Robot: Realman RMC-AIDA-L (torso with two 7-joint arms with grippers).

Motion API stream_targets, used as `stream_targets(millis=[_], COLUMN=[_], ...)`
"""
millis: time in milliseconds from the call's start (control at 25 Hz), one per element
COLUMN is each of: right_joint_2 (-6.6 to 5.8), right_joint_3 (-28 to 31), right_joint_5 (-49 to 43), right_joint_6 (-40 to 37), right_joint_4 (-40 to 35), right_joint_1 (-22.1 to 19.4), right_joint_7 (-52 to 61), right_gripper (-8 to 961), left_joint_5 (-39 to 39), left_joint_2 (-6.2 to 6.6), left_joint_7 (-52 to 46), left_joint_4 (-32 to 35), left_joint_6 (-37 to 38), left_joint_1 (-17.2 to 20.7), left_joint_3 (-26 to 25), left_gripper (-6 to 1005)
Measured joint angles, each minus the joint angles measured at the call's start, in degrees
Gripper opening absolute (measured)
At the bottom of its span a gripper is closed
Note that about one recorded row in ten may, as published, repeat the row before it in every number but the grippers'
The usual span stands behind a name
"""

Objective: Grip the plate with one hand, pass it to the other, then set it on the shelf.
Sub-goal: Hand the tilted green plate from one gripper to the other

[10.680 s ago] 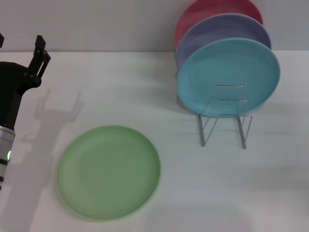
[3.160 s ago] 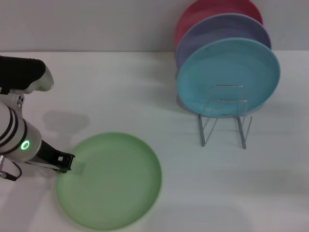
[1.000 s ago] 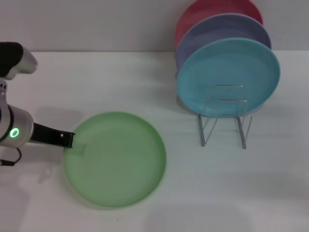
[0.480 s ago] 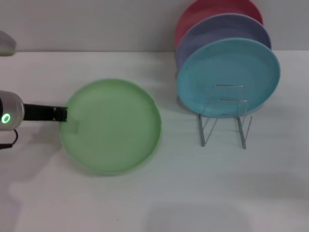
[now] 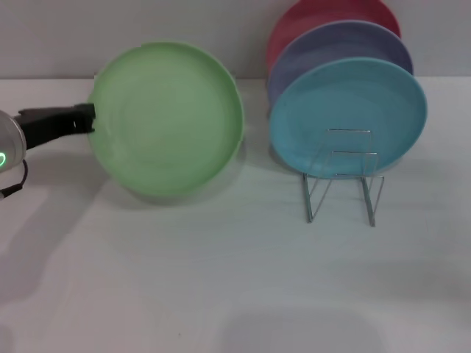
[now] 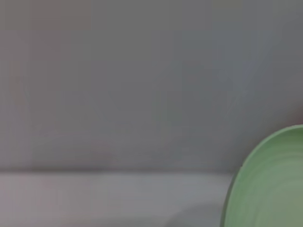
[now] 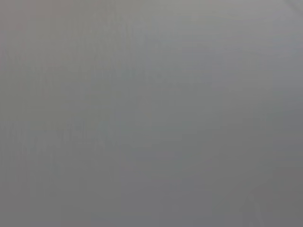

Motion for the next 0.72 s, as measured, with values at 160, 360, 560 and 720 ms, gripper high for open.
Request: stream_targets(millis=[160,360,560,720], right_joint_2=[0.04,0.06,0.01,0.01], right_joint_3=[-0.04,-0.03,-0.11,-0.11], right_joint_5=[-0.10,-0.20,-0.25,-0.31], right_joint_6=[0.09,1.14,1.52,1.81], right_joint_4=[0.00,-0.05,-0.03,0.00], right_joint_1=[-0.04,-0.04,0.03,0.10], right_joint_7=[0.00,0.00,0.00,0.00], right_gripper=[656,656,657,657], left_joint_5=[-5.11,-8.63,-7.98,-2.20], left_joint_2=[0.03,0.24,0.40,0.45], left_joint_7=[5.29,9.19,9.18,4.46], left_joint_4=[3.29,8.45,14.31,20.09], left_joint_6=[11.62,30.00,47.81,61.86], left_joint_1=[1.49,2.65,2.14,1.17], left_joint_3=[3.58,10.43,16.81,21.52], left_gripper=[31,31,32,33])
